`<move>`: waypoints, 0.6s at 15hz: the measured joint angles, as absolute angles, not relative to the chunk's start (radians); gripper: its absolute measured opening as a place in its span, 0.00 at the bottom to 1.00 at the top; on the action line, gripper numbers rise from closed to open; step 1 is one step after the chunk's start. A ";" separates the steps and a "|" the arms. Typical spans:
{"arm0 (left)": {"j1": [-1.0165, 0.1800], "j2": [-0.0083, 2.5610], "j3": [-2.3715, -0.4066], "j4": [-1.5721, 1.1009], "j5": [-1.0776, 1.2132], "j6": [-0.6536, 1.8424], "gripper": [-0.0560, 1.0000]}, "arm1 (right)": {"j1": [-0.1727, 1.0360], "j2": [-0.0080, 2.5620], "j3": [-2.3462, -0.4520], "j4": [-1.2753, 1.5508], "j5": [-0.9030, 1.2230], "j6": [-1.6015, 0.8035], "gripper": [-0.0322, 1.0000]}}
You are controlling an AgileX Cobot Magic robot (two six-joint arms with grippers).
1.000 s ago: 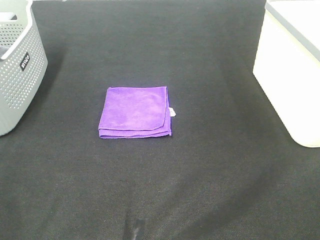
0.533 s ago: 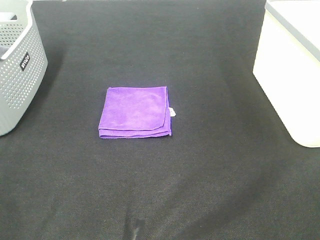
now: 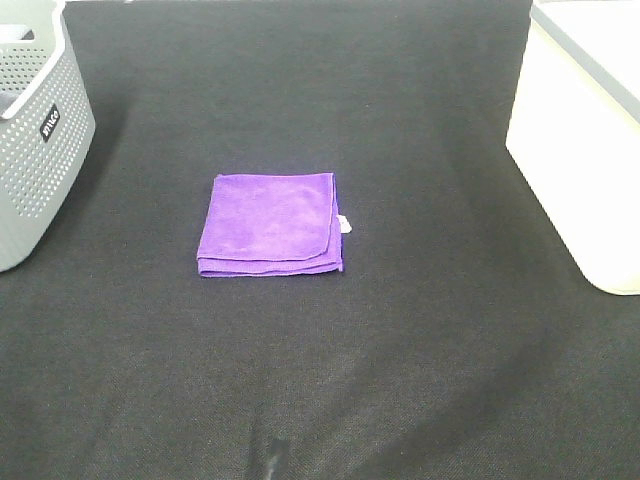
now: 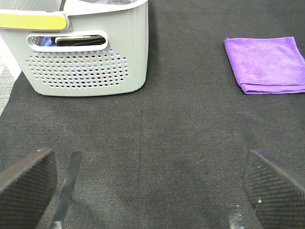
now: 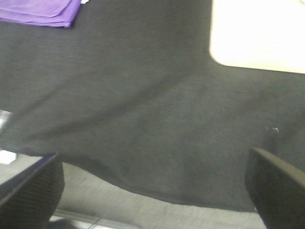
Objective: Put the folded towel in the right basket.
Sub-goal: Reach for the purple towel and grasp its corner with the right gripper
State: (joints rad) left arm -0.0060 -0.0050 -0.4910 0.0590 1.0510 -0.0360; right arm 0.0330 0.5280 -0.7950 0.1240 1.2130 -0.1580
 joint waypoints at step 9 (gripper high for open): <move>-0.006 -0.005 -0.491 0.059 1.051 -0.036 0.99 | 0.159 1.348 -1.235 0.536 1.137 -0.199 0.96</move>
